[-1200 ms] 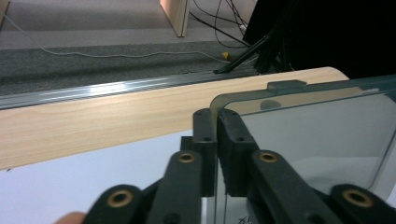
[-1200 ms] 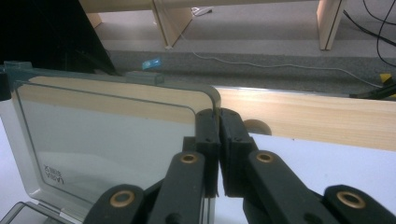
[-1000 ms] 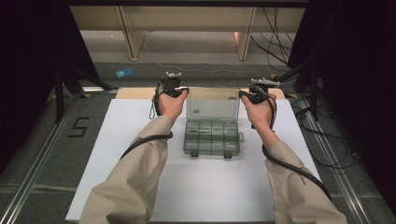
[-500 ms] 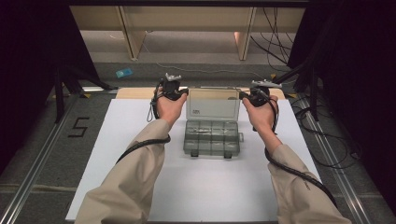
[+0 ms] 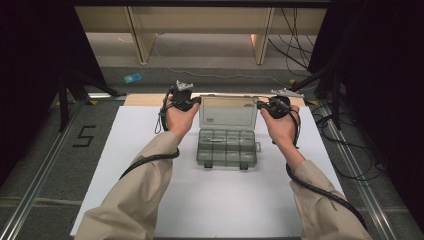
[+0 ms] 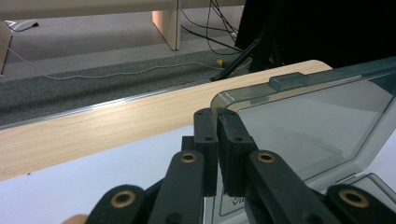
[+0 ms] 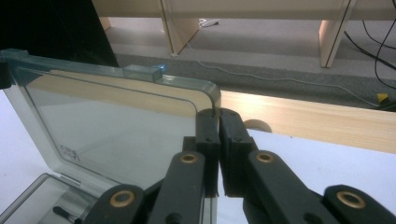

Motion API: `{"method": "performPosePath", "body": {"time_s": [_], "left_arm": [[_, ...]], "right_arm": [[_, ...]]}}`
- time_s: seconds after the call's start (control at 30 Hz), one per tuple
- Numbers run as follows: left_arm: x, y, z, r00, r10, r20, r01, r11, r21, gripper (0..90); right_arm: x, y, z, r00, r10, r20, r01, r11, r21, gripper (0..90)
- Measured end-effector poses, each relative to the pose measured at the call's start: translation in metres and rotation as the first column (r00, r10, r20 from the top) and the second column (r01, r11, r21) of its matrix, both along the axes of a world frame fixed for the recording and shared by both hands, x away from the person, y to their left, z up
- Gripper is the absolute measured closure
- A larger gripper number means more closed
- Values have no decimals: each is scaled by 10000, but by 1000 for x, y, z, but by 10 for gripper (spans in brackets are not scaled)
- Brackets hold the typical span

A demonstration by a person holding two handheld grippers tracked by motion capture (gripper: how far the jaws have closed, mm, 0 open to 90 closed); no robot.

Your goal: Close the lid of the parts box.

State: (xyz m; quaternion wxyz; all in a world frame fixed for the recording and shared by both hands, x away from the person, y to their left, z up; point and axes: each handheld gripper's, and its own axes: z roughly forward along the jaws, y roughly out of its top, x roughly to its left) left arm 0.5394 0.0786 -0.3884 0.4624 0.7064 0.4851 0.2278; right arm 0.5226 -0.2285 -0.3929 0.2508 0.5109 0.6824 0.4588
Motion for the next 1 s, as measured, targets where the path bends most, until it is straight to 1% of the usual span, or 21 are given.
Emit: {"method": "performPosePath", "body": {"time_s": [0.03, 0.1, 0.17, 0.2, 0.23, 0.27, 0.3, 0.37, 0.5, 0.57, 0.63, 0.7, 0.73, 0.77, 0.83, 0.87, 0.9, 0.93, 1.0], "left_arm": [[-1, -1, 0, 10000, 53, 38, -53, 10000, -72, 867], [-3, -1, 0, 9999, 20, 100, -20, 10000, -70, 867], [-5, 0, 0, 9999, -37, 125, 37, 10000, 12, 867], [-6, 0, 0, 9999, -27, 153, 27, 10000, -4, 867], [-6, 0, 0, 9998, -29, 183, 30, 10000, -12, 867], [-7, 0, 1, 9998, -71, 206, 70, 10000, 60, 867], [-8, 0, 0, 9997, -77, 237, 76, 10000, 38, 867], [-10, 0, 0, 9996, -57, 294, 57, 10000, 12, 867], [-13, 1, -1, 9992, -95, 387, 93, 9999, 60, 867], [-15, 1, -1, 9989, -148, 446, 143, 9998, 117, 867], [-17, 1, -1, 9986, -193, 486, 185, 9997, 163, 867], [-18, 1, -1, 9984, -194, 534, 185, 9997, 167, 867], [-19, 1, -1, 9982, -191, 567, 182, 9997, 164, 867], [-20, 2, -1, 9980, -244, 586, 232, 9995, 216, 867], [-22, 2, -1, 9978, -244, 616, 230, 9995, 220, 867], [-23, 2, -1, 9976, -252, 648, 236, 9994, 247, 867], [-24, 2, -1, 9972, -278, 687, 259, 9993, 283, 867], [-25, 2, -2, 9972, -280, 692, 261, 9992, 287, 867], [-26, 2, -2, 9967, -317, 742, 293, 9990, 330, 866]], "right_arm": [[-1, 0, 0, 10000, -21, 77, 21, 10000, -47, 881], [-3, 0, 0, 10000, 44, 59, -43, 10000, -74, 881], [-5, 0, 0, 10000, 8, 89, -7, 10000, -83, 881], [-5, 0, 0, 9998, 48, 185, -47, 10000, -83, 882], [-6, 0, 0, 9999, 10, 124, -8, 9999, -133, 882], [-7, 0, 0, 9998, 33, 178, -30, 9999, -142, 882], [-8, 0, 0, 9999, 30, 146, -29, 10000, -90, 882], [-9, 0, 0, 9997, 43, 239, -39, 9999, -154, 883], [-12, 0, 0, 9997, 69, 225, -65, 9999, -160, 883], [-13, 0, 0, 9994, 55, 347, -47, 9997, -243, 884], [-16, 0, 0, 9995, 99, 284, -94, 9998, -173, 883], [-16, 0, -1, 9989, 124, 443, -113, 9996, -243, 884], [-18, 0, 0, 9993, 122, 361, -115, 9998, -189, 884], [-19, 0, 0, 9993, 148, 354, -140, 9996, -245, 884], [-21, 0, 0, 9992, 102, 374, -91, 9995, -306, 884], [-21, 0, 0, 9992, 111, 389, -103, 9997, -227, 884], [-22, 0, -1, 9987, 171, 489, -158, 9995, -285, 884], [-23, 0, 0, 9989, 175, 438, -161, 9993, -326, 884], [-24, 0, -1, 9986, 167, 506, -152, 9995, -294, 885]]}}
